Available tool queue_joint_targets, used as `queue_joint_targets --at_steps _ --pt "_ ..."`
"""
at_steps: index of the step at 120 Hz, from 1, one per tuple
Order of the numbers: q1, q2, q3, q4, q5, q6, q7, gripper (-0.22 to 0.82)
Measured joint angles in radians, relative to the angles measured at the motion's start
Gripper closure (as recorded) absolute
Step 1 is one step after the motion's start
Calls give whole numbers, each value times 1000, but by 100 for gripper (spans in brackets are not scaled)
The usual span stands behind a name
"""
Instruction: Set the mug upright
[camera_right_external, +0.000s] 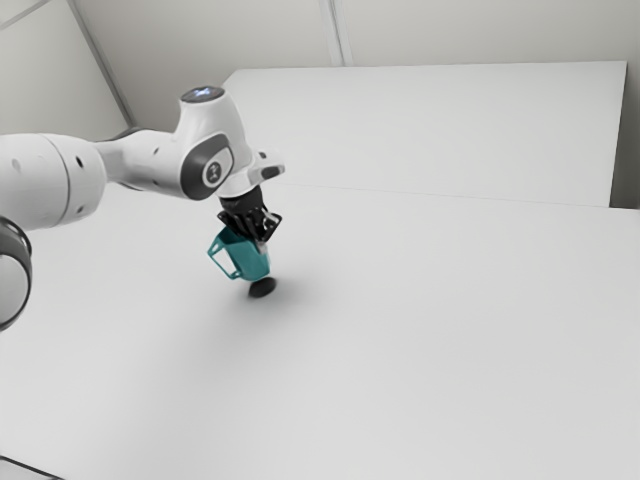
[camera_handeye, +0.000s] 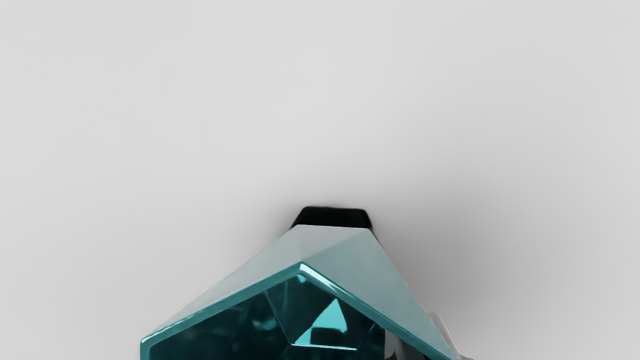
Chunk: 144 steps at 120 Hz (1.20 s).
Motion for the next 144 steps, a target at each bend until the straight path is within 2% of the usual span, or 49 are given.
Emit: queue_joint_targets --at_steps 91,118,130,144 --pt "-4 67 0 12 -6 18 -28 78" --pt "-9 70 0 13 -8 17 -25 32" --pt "-9 69 0 13 -8 17 -24 20" --pt "-10 64 0 20 -8 15 -22 12"
